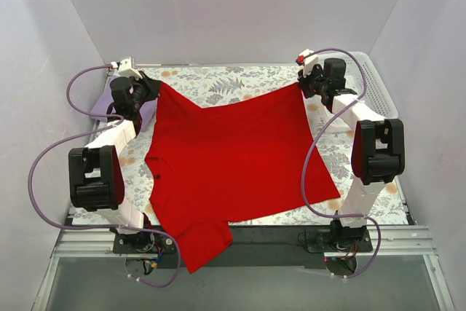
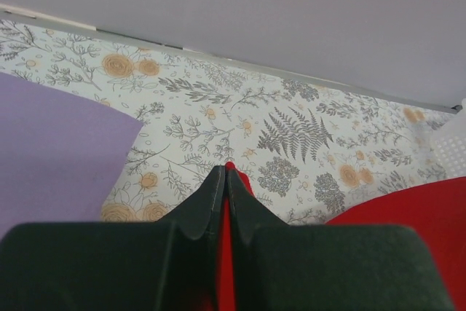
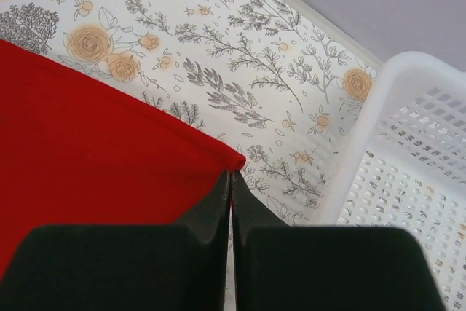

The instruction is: Fold and stack the t-shirts

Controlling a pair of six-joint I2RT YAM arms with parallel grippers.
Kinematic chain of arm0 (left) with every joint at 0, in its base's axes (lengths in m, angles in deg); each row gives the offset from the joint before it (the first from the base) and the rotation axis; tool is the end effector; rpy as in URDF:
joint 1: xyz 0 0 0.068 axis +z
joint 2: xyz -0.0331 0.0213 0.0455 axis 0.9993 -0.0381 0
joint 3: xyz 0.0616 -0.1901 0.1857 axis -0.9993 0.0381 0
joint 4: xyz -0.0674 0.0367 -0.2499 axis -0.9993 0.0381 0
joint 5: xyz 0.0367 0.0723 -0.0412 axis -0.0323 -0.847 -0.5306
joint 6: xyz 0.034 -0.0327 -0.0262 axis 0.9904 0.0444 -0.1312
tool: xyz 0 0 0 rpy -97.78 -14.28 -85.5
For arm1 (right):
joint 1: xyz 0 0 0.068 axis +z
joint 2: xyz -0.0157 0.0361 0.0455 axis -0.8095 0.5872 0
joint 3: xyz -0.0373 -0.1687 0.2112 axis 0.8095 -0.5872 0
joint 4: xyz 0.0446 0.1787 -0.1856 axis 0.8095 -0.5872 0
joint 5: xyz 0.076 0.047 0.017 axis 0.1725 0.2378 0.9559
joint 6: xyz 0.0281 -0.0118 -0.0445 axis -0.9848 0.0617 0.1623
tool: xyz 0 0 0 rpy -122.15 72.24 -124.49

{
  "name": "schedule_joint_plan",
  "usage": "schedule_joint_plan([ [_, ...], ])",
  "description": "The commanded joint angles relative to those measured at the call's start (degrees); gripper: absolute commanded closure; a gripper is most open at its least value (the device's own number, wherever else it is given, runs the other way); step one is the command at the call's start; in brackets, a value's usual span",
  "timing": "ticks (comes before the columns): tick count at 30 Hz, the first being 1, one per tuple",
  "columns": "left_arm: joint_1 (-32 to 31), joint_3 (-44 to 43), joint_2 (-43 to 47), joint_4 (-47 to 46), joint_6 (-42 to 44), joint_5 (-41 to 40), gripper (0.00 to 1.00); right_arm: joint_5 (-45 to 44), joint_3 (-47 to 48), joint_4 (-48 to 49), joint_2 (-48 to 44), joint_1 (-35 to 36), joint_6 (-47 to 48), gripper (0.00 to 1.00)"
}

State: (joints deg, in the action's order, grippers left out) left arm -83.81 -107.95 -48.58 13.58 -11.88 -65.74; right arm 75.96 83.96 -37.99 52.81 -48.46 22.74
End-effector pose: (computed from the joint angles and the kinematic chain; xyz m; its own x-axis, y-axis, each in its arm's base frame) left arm 0.3733 0.0166 0.2563 -0.2723 -0.8446 -0.4610 -0.0802 0.4974 -0.8638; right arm 0.4298 0.0539 0.2533 -0.2119 -0.3991 -0.8921 -0.5238 0.8170 -0.2410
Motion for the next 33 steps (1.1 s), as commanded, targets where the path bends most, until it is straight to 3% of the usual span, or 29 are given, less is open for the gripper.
schedule_joint_plan([
  [1,0.3,1.7,3.5,0.4,1.7,0.6,1.0,1.9,-1.1,1.4,-2.0,-0.5,-0.2,0.99],
  [19,0.3,6.9,8.6,1.7,1.3,4.2,1.0,4.7,-4.2,1.3,-4.3,-1.0,-0.9,0.99],
  [33,0.3,14.6,20.1,4.6,1.3,4.6,1.0,4.7,-6.3,1.2,-4.9,-1.8,-0.4,0.99],
])
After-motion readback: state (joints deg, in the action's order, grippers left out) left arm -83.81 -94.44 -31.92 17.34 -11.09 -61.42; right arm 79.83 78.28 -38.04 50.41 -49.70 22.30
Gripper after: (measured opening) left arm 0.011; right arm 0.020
